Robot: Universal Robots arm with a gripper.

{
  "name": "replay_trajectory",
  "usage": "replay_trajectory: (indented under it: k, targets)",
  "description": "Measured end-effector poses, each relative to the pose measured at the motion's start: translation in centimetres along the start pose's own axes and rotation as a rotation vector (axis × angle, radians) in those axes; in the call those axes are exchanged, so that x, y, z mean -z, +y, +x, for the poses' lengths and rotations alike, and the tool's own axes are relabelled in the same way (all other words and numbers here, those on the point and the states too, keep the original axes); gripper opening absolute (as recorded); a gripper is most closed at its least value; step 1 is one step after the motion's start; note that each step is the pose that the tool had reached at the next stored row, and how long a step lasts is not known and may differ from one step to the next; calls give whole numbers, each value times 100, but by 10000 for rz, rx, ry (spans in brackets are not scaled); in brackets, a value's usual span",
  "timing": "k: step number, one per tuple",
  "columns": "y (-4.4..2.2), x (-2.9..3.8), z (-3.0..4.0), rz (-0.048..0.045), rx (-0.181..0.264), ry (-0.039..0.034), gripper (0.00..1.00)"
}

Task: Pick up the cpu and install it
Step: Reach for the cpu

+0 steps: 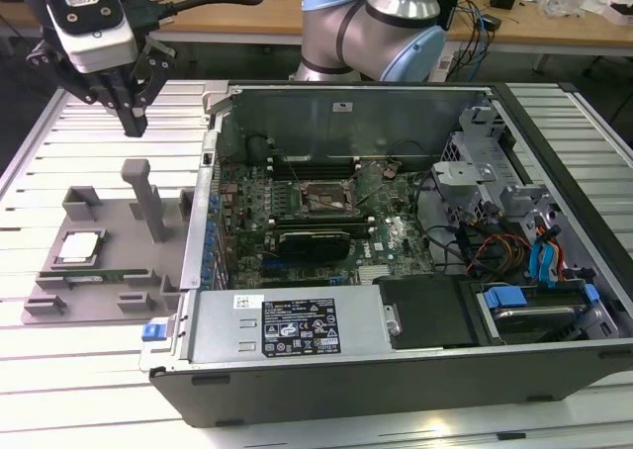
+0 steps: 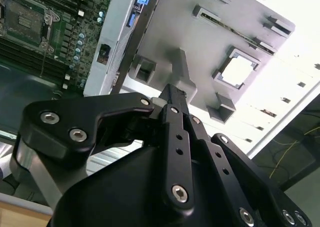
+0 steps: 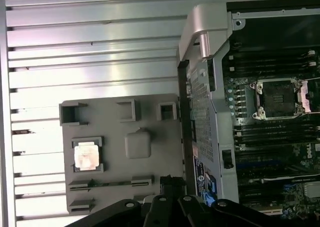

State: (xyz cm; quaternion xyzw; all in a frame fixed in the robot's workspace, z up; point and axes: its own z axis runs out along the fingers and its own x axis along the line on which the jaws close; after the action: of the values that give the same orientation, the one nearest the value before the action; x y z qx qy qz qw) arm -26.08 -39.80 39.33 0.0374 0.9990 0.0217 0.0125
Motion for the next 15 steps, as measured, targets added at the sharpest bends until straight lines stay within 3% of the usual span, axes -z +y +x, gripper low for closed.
replay_trajectory:
  k: [9, 11, 15]
  targets:
    - [-8, 3, 152, 1, -1, 0, 11]
    - [-11, 5, 230, 0, 0, 0, 11]
    - [-15, 6, 303, 0, 0, 0, 11]
